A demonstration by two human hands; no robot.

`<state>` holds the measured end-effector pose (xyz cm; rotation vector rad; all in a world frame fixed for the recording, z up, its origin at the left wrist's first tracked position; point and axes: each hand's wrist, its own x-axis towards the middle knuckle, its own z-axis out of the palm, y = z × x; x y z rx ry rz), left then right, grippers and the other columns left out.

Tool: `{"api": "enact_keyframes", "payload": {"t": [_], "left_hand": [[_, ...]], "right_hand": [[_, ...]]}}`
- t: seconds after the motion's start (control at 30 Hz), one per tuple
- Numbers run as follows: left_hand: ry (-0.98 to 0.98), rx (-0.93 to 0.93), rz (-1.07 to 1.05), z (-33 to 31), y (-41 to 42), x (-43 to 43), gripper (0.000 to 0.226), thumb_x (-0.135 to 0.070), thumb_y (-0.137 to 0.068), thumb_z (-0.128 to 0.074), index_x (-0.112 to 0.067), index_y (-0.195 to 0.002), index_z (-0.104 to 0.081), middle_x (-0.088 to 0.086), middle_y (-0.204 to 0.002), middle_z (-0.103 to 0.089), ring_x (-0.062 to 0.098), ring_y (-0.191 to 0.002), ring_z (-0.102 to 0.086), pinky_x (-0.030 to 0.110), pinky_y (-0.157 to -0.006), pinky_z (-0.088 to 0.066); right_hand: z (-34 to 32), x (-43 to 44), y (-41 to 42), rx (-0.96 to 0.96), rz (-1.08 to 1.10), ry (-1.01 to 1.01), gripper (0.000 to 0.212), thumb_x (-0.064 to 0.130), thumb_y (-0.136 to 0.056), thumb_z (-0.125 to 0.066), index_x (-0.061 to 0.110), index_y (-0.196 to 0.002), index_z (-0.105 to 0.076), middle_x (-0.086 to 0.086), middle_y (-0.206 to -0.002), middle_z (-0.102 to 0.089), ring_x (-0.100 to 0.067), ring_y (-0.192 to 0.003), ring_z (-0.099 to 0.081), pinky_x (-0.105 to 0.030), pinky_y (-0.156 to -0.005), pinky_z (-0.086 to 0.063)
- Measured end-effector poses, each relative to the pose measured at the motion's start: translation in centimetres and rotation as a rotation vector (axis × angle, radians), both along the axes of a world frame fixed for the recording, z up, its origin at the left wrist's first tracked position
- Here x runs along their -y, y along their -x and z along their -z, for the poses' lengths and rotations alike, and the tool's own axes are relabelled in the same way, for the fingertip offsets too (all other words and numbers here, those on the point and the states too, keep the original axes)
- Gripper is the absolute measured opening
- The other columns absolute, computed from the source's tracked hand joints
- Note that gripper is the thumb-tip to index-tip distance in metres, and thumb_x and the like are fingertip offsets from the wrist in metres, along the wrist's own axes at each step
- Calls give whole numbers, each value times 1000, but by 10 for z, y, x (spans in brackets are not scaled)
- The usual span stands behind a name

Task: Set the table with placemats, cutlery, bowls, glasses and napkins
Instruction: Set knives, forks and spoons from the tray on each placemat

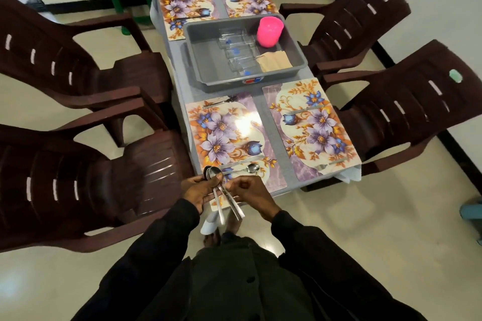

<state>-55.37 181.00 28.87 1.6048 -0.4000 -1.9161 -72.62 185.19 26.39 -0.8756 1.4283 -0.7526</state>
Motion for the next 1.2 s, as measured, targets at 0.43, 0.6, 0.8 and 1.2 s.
{"api": "enact_keyframes", "payload": {"t": [0.43, 0.6, 0.8, 1.2], "left_hand": [[33, -44, 150, 0, 68, -9, 28, 15, -82, -72, 13, -109, -66, 17, -80, -77, 25, -66, -76, 29, -59, -62], [37, -42, 128, 1, 117, -17, 28, 14, -83, -71, 7, -110, -66, 16, -80, -77, 24, -67, -77, 26, -56, -60], [17, 3, 41, 7, 193, -26, 20, 13, -84, -71, -1, -99, -69, 10, -73, -77, 18, -61, -75, 23, -53, -58], [-22, -18, -169, 12, 259, -48, 36, 14, -82, -70, 8, -118, -66, 25, -104, -75, 38, -94, -75, 37, -75, -65]], "right_hand": [[-13, -16, 76, -100, 65, -14, 14, 2, -91, -70, 4, -104, -76, -17, -90, -77, -31, -79, -76, -43, -80, -64], [-6, -18, 130, -81, 40, -37, 12, 3, -93, -68, -1, -103, -75, -16, -86, -76, -23, -73, -73, -34, -73, -62], [-2, -15, 204, 5, -7, -43, 11, 2, -92, -71, -5, -99, -75, -16, -82, -75, -23, -68, -68, -30, -66, -60], [11, -4, 292, 58, -131, -112, 12, 4, -96, -66, -4, -100, -74, -14, -82, -71, -17, -71, -66, -27, -71, -59]]}}
